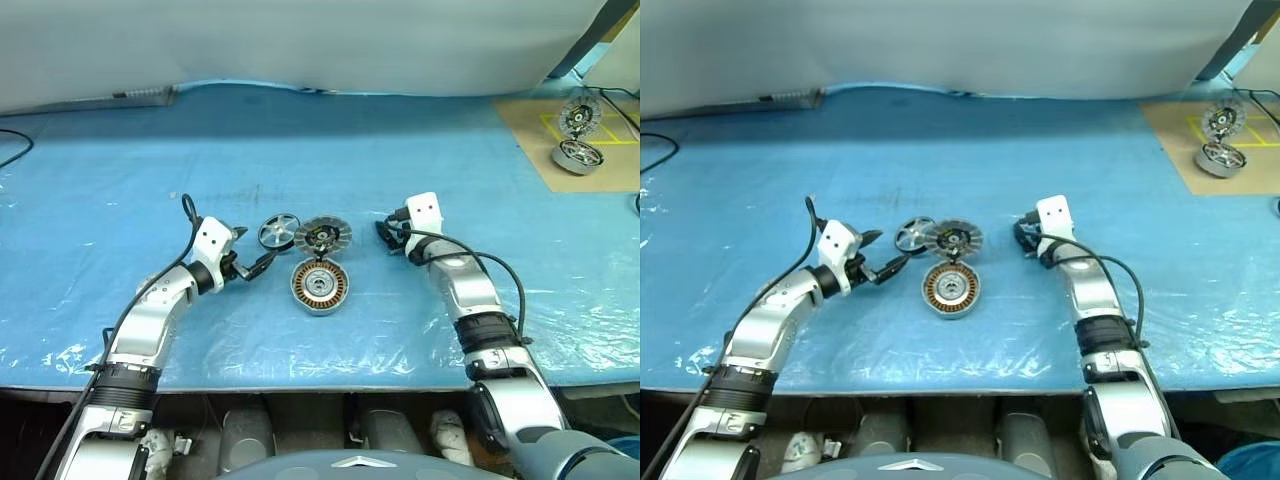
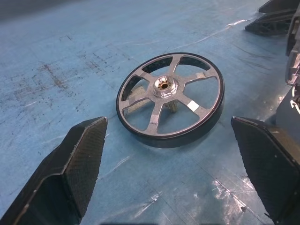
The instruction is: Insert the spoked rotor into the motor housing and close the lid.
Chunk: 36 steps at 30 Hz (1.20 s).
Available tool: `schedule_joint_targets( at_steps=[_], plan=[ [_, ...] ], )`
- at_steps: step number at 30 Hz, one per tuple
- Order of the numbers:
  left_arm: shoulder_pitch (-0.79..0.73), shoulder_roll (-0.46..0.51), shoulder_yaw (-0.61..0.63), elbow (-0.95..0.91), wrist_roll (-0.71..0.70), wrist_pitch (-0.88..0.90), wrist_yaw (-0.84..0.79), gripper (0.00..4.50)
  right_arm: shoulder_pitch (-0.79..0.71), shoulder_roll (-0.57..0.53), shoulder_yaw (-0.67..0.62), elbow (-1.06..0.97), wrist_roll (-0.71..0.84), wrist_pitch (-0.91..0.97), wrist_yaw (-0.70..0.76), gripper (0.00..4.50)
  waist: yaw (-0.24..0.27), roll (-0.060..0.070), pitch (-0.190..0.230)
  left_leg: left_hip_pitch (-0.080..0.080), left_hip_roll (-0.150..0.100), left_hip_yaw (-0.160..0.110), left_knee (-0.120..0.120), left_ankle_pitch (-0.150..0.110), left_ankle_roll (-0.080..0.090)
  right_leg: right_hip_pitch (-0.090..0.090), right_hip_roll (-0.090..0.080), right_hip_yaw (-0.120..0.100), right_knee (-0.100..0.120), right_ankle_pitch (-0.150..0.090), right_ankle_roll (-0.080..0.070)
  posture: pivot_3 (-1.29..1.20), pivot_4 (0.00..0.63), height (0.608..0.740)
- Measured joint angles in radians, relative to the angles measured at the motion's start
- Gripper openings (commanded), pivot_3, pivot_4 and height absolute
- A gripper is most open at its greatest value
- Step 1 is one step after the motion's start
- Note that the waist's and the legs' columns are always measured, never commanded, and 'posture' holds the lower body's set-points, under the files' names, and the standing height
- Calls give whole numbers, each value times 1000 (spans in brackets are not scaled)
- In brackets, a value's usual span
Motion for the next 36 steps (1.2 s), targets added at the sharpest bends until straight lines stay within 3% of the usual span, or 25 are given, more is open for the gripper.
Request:
schedule_joint_targets(
  at_steps=[7,8,12,19,25,30,36],
  plan=[
    [12,-1,-1,-37,0,22,14,4500,97,3,9,-91,0,-14,12,734,14,-2,-1,2,0,0,1,0,0,3,0,-1,-1,0,0,0,150,740],
    [12,-2,-1,-40,0,26,14,4500,120,0,7,-126,1,-1,14,569,16,-2,-1,2,0,0,1,0,0,3,0,-1,-1,0,0,0,150,740],
    [11,-1,-1,-45,-1,38,17,4500,264,-43,8,-355,22,97,61,566,20,-3,-2,1,0,0,0,0,0,3,0,-1,-3,0,0,0,150,740],
    [8,-3,-9,-50,-1,40,15,4500,501,-252,47,-781,111,300,275,566,13,-2,-1,-1,1,0,-4,0,1,1,0,-1,-4,-5,8,0,150,740],
    [-16,-15,-17,-30,6,3,11,4500,433,-374,80,-993,214,368,446,566,14,-2,-1,0,1,0,-4,0,1,-1,1,-1,-4,-5,8,0,150,740],
    [-26,-17,-29,-7,8,-11,4,4500,333,-339,177,-1011,238,403,466,566,15,-2,-1,-1,0,0,-5,0,0,-2,0,-1,-4,-1,1,0,150,740],
    [-24,-13,-29,2,10,-30,4,4500,295,-280,290,-890,202,367,466,566,15,-2,-1,-2,0,0,-5,0,0,-2,0,-1,-4,-1,1,0,150,740]
  ],
)
